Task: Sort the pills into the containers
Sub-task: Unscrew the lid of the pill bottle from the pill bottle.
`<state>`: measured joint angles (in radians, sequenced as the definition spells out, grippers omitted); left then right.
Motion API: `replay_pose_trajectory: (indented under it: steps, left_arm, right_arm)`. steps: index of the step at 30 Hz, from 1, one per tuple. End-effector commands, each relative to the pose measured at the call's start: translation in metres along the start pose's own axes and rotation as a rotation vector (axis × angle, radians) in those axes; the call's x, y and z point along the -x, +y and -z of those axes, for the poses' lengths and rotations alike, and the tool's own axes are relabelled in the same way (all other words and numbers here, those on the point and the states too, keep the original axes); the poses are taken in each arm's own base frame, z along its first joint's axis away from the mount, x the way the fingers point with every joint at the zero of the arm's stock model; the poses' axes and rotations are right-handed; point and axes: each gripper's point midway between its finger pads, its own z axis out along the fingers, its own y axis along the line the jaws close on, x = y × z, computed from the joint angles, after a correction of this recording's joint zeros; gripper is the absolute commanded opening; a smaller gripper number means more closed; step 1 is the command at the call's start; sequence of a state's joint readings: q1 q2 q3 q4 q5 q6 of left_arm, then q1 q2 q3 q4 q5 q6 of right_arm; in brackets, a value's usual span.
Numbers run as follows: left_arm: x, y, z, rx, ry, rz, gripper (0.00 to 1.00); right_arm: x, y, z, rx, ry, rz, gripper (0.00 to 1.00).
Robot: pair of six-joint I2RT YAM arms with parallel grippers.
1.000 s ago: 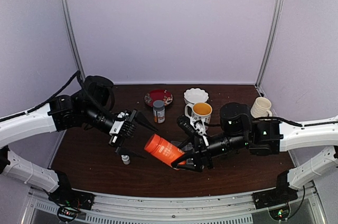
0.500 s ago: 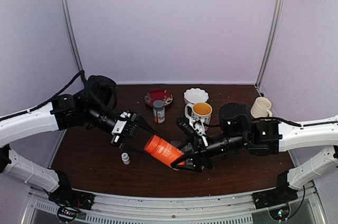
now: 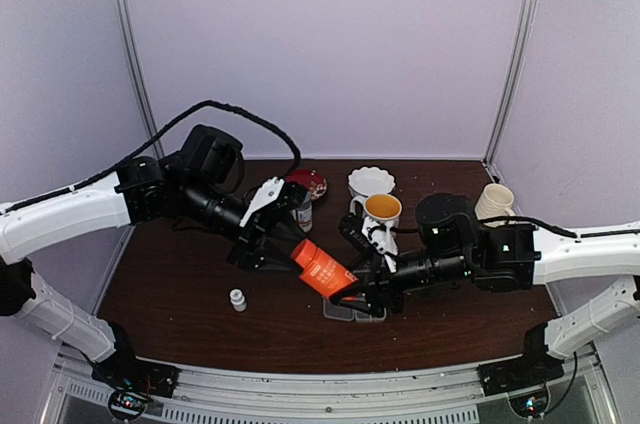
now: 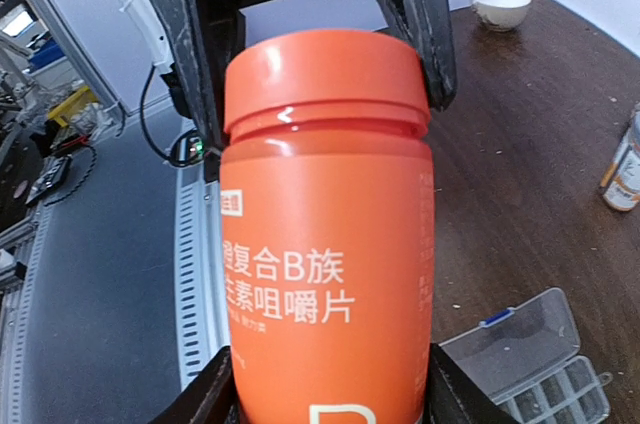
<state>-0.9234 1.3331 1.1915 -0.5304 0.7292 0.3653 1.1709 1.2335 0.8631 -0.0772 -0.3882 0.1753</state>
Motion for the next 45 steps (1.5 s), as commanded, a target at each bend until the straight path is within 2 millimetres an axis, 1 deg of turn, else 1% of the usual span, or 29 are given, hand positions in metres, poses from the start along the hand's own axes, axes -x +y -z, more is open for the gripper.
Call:
replay_pose_trajectory:
  steps: [1,3,5,9,11,14,17,20,23,26,30,34,35,36,37,38,39,40,41,43,45]
  left_arm:
    - [0.053,0.033,0.004,0.106,-0.112,0.246,0.07]
    - [0.057,0.038,0.003,0.107,-0.122,0.356,0.05]
    - [0.06,0.045,0.002,0.118,-0.129,0.527,0.01]
    - [0.072,0.05,0.001,0.091,-0.162,0.769,0.0]
    - [0.076,0.05,0.001,0.075,-0.186,0.854,0.0]
    - [0.084,0.046,0.001,0.023,-0.207,0.926,0.0]
    - [0.089,0.043,0.002,-0.009,-0.219,0.952,0.0]
    - [0.088,0.041,0.001,-0.027,-0.216,0.982,0.0]
    - [0.087,0.037,0.001,-0.048,-0.212,1.006,0.0]
    - [0.089,0.037,0.006,-0.035,-0.232,1.01,0.0]
    - [0.095,0.043,0.018,0.011,-0.295,1.017,0.0]
    - [0.092,0.052,0.026,0.052,-0.34,1.043,0.01]
    - [0.092,0.054,0.027,0.052,-0.353,1.044,0.01]
    - [0.094,0.054,0.028,0.049,-0.368,1.033,0.03]
    - [0.097,0.054,0.029,0.041,-0.383,1.011,0.06]
    - [0.101,0.053,0.03,0.03,-0.392,0.986,0.11]
    - [0.104,0.052,0.031,0.022,-0.399,0.963,0.19]
    - [0.107,0.05,0.032,0.018,-0.404,0.937,0.24]
    - [0.108,0.05,0.033,0.02,-0.404,0.92,0.25]
    - [0.105,0.052,0.034,0.04,-0.392,0.918,0.21]
    - [0.1,0.057,0.032,0.055,-0.376,0.943,0.19]
  right_arm:
    - [0.032,-0.027,0.014,-0.237,-0.109,0.08,0.2]
    - [0.038,-0.035,0.021,-0.305,-0.139,0.102,0.2]
    - [0.043,-0.046,0.028,-0.383,-0.165,0.107,0.2]
    - [0.046,-0.061,0.034,-0.488,-0.166,0.131,0.19]
    - [0.047,-0.065,0.035,-0.521,-0.166,0.151,0.18]
    - [0.048,-0.065,0.036,-0.565,-0.168,0.222,0.17]
    - [0.053,-0.066,0.041,-0.626,-0.205,0.284,0.14]
    - [0.05,-0.068,0.044,-0.674,-0.207,0.328,0.14]
    - [0.047,-0.07,0.043,-0.693,-0.188,0.375,0.14]
    - [0.044,-0.069,0.042,-0.714,-0.17,0.425,0.14]
    - [0.046,-0.081,0.052,-0.826,-0.173,0.43,0.11]
    - [0.047,-0.093,0.063,-0.95,-0.154,0.426,0.05]
    - [0.047,-0.094,0.065,-0.97,-0.15,0.427,0.02]
    - [0.046,-0.096,0.066,-0.985,-0.148,0.424,0.01]
    - [0.045,-0.095,0.066,-0.984,-0.147,0.421,0.01]
    - [0.045,-0.092,0.063,-0.952,-0.145,0.418,0.01]
    - [0.043,-0.088,0.058,-0.91,-0.137,0.421,0.01]
    - [0.042,-0.084,0.055,-0.871,-0.136,0.415,0.02]
    - [0.042,-0.08,0.053,-0.84,-0.143,0.403,0.02]
    - [0.042,-0.076,0.052,-0.807,-0.159,0.381,0.03]
    - [0.042,-0.077,0.055,-0.81,-0.174,0.368,0.03]
